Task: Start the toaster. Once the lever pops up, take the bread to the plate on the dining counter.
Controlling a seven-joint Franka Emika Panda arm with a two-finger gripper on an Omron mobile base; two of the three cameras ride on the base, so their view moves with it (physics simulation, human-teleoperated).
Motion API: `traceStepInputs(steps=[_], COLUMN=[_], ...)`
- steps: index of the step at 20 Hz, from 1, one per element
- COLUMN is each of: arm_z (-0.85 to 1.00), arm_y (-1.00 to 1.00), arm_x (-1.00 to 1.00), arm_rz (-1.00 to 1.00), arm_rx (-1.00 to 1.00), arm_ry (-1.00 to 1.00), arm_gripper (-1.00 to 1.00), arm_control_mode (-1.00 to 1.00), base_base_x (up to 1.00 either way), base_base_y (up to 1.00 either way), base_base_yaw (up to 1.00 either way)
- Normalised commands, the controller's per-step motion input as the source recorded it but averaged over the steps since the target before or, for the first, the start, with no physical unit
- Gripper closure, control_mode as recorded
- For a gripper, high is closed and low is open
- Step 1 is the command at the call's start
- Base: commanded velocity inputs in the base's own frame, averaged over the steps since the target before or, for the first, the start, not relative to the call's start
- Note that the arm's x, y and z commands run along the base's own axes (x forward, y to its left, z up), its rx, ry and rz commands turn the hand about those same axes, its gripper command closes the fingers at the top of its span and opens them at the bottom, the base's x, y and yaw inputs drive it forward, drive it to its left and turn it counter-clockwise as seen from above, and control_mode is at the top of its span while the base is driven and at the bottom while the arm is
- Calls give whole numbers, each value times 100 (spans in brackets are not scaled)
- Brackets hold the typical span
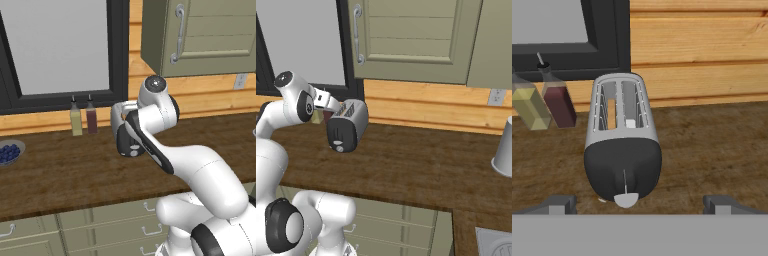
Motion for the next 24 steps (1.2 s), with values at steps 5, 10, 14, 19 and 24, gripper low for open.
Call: traceStepInputs(steps=[5, 10, 14, 19, 24], arm_z=[0, 0, 0, 0, 0], arm_y=[0, 0, 0, 0, 0], arm_x=[0, 0, 0, 0, 0], arm_rz=[0, 0, 0, 0, 0], arm_rx=[0, 0, 0, 0, 0], arm_ry=[0, 0, 0, 0, 0], arm_gripper=[-100, -100, -100, -100, -100], arm_control_mode=[-100, -100, -100, -100, -100], base_base_x=[0, 0, 0, 0, 0], base_base_y=[0, 0, 0, 0, 0], base_base_yaw=[0, 0, 0, 0, 0])
